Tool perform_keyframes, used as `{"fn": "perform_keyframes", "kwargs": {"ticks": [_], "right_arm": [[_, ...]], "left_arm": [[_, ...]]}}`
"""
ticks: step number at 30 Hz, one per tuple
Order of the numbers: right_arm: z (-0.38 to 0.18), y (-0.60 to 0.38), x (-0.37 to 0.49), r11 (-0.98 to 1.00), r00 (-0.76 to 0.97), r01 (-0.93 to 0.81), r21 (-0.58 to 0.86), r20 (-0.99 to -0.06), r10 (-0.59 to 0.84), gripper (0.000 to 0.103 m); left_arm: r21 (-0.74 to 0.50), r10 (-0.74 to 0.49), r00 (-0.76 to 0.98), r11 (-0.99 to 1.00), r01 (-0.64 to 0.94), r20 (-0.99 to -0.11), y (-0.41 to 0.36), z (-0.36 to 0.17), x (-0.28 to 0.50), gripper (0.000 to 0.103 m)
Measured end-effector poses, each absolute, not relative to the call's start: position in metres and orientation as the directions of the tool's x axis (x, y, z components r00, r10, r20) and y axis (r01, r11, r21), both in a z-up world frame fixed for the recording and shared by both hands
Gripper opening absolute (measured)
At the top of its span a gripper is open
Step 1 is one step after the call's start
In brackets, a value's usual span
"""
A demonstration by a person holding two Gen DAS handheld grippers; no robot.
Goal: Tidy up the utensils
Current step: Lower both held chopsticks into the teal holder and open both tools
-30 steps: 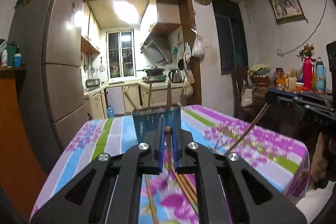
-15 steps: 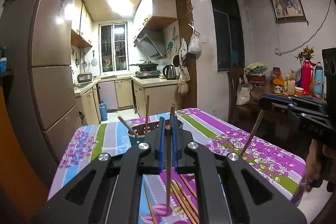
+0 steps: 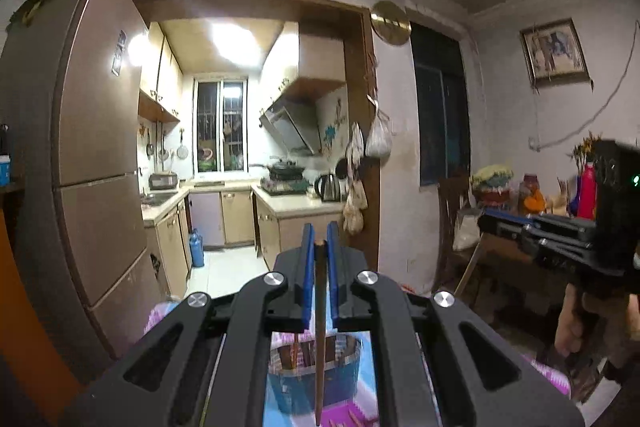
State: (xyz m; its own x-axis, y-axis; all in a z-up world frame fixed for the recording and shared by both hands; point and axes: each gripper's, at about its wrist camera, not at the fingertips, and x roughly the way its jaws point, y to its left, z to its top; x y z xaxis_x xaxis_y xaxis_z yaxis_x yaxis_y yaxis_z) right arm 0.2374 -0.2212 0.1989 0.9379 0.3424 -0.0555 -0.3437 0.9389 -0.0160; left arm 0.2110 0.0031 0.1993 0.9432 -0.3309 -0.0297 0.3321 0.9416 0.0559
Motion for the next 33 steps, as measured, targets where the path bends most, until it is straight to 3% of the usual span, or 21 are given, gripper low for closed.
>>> {"fn": "perform_keyframes", "kwargs": {"ticks": [10, 22, 33], "right_arm": [[0.249, -0.201, 0.295, 0.929, 0.929, -0.369, -0.04, -0.042, 0.368, 0.007], [0.225, -0.171, 0.353, 0.903, 0.897, -0.43, -0.013, -0.116, 0.426, 0.007], [0.194, -0.16, 0.382, 0.897, 0.877, -0.441, 0.031, -0.199, 0.438, 0.007]], "left_arm": [[0.023, -0.295, 0.955, 0.955, 0.295, 0.039, 0.003, 0.24, 0.27, 0.005], [-0.015, -0.277, 0.96, 0.961, 0.276, -0.042, 0.006, 0.201, 0.346, 0.005], [-0.033, -0.264, 0.96, 0.965, 0.262, -0.098, 0.013, 0.177, 0.369, 0.005]]}}
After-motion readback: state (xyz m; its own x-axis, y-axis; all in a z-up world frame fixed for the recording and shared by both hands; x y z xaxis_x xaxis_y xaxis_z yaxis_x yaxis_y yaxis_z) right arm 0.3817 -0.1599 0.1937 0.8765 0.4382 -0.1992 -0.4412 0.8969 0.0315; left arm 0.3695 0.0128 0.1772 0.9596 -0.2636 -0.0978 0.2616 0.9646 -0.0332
